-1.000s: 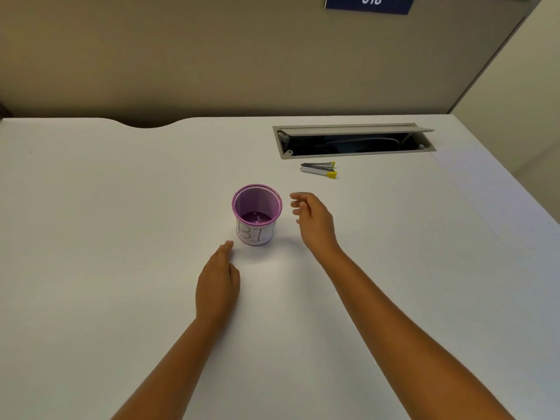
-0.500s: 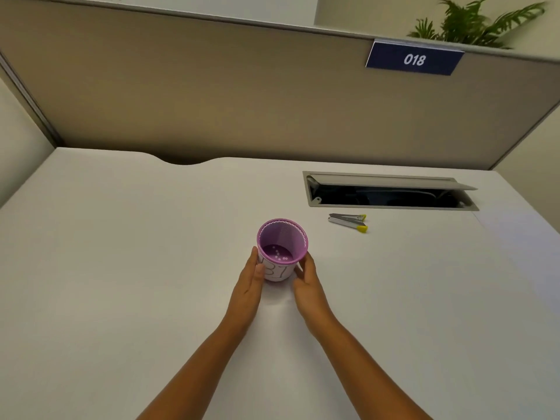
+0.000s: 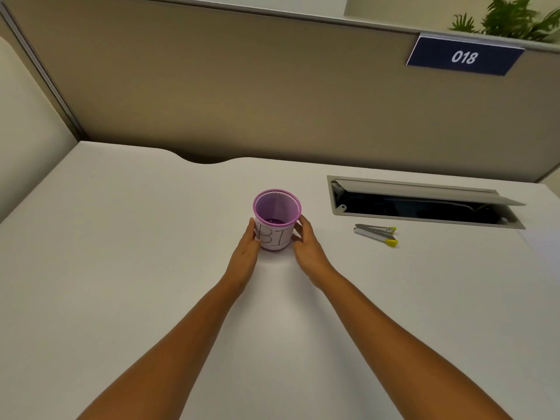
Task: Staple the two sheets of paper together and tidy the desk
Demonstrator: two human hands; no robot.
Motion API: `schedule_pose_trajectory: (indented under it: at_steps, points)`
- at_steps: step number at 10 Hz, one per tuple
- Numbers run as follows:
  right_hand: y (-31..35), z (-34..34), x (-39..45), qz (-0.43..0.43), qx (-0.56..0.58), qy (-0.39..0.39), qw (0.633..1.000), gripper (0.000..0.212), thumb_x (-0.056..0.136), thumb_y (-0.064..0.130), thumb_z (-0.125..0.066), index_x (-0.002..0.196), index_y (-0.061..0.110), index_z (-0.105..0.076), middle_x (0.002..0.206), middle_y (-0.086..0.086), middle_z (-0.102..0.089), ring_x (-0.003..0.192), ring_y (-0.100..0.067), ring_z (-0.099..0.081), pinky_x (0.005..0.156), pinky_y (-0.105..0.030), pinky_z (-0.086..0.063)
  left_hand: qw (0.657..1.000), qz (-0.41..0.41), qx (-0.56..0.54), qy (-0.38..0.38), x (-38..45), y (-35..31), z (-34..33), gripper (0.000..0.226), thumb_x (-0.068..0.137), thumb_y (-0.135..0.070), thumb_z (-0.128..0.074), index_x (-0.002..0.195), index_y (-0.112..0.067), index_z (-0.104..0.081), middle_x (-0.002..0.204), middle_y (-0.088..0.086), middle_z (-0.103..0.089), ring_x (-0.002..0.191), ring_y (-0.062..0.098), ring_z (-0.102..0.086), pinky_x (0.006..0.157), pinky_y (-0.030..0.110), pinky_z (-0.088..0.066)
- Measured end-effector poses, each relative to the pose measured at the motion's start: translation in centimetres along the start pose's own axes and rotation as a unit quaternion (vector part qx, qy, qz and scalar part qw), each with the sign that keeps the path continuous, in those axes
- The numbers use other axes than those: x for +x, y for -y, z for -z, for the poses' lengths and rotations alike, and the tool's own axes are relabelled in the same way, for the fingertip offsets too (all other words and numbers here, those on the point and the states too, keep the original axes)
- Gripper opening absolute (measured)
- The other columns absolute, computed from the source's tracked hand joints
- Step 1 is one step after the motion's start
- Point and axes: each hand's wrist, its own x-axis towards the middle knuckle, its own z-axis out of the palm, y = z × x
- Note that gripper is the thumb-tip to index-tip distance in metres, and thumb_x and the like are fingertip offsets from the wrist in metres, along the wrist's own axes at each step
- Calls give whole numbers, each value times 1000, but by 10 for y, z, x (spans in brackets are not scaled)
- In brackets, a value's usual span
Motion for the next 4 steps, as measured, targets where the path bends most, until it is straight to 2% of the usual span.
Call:
schedule_pose_trajectory:
  at_steps: [2, 3, 4]
  points:
    - [4, -7, 12, 21, -37, 10, 999, 59, 95, -1, -33, 145, 24, -15, 153, -5, -26, 135, -25, -35, 106, -36, -35, 1000, -7, 21, 0, 7, 2, 11, 48, 99, -18, -24, 145, -27, -11, 154, -2, -19, 140, 16, -21, 103, 22, -21]
    - [0, -9, 10, 16, -75, -9, 997, 58, 95, 4, -36, 146, 22, -13, 154, -5, -23, 138, -25, -31, 109, -37, -32, 996, 1, 90, 8, 3, 2, 14, 51, 99, -19, -27, 145, -22, -4, 156, 0, -10, 142, 17, -15, 110, 27, -18]
    - [-23, -1, -9, 48, -200, -33, 978, 53, 97, 17, -36, 146, 19, -15, 156, -4, -18, 143, -22, -18, 115, -36, -20, 972, 14, 230, -48, -14, 14, 18, 59, 95, -16, -35, 145, -17, -3, 156, 2, -8, 143, 19, -12, 114, 32, -15]
